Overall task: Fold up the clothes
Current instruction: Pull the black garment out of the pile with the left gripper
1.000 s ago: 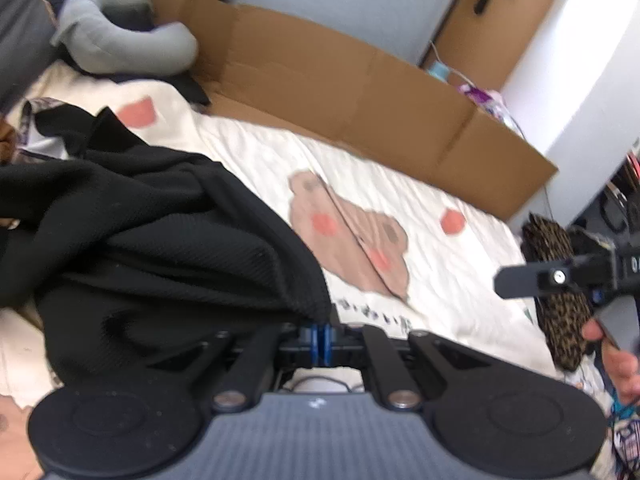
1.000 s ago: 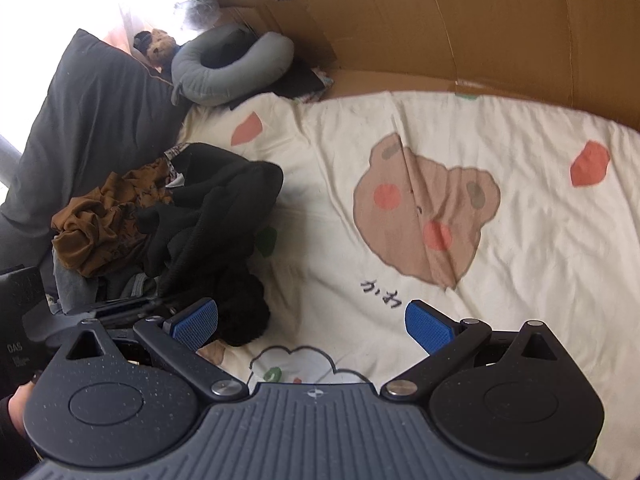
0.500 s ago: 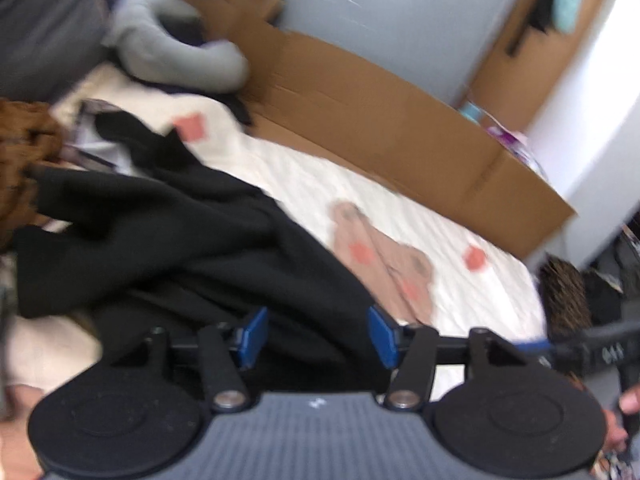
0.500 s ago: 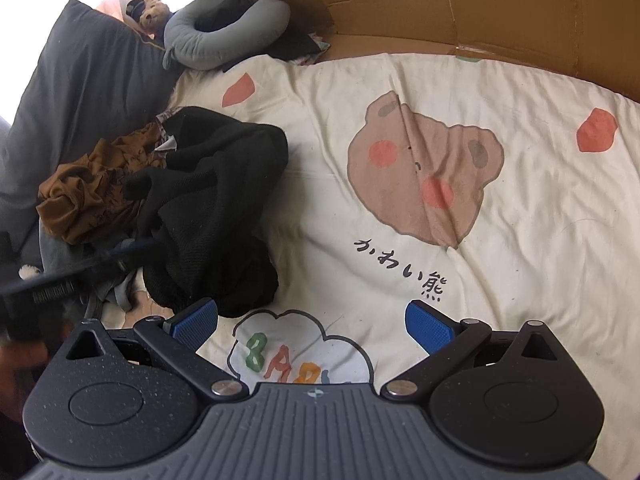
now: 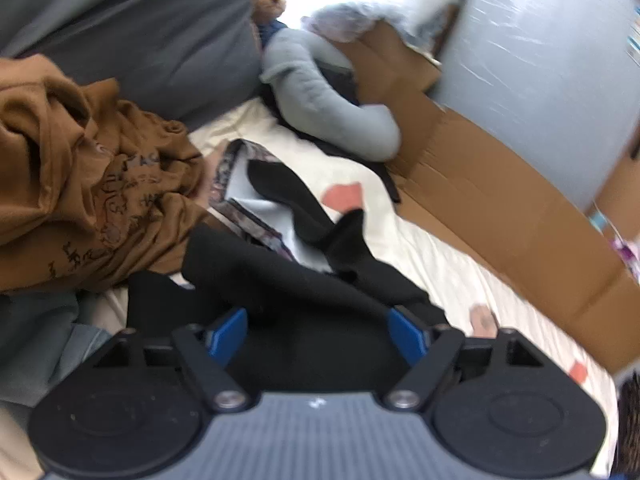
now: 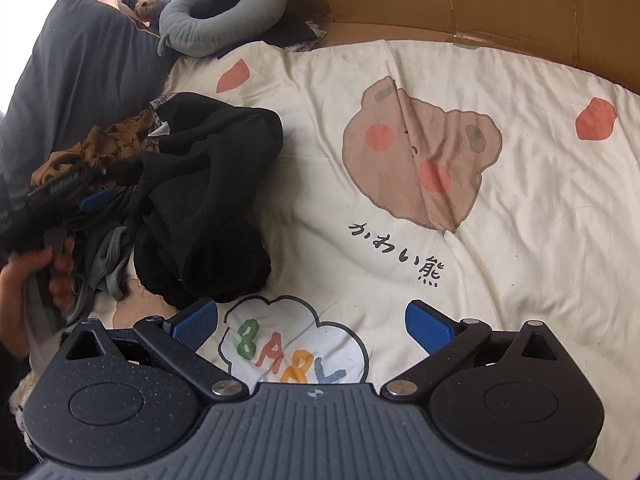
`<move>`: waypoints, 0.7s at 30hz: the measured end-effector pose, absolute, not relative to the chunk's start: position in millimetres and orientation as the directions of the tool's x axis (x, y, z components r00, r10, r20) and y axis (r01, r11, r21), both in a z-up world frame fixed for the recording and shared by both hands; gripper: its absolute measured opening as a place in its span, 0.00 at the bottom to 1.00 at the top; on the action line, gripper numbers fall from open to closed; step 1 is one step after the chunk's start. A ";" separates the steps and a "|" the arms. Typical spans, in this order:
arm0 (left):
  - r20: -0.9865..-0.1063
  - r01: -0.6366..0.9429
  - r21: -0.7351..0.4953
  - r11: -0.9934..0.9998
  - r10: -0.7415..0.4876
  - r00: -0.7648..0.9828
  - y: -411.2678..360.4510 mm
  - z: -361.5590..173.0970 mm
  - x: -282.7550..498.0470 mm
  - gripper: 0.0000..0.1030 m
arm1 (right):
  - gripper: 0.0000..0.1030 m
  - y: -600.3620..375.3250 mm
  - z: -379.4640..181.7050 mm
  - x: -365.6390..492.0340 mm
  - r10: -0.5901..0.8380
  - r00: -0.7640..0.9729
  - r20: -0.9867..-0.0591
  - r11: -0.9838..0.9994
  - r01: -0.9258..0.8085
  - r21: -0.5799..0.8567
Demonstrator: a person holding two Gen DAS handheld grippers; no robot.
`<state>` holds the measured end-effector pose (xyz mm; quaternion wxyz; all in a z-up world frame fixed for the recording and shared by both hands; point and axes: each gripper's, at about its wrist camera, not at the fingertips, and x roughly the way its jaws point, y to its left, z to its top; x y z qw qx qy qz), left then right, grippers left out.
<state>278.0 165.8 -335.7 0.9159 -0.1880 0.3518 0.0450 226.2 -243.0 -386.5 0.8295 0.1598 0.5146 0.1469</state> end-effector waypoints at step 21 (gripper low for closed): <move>-0.655 -0.254 -0.420 0.871 -0.098 0.749 166.9 -342.1 278.3 0.05 | 1.00 -248.5 -385.1 224.3 0.414 0.455 -0.789 0.903 -0.096 0.418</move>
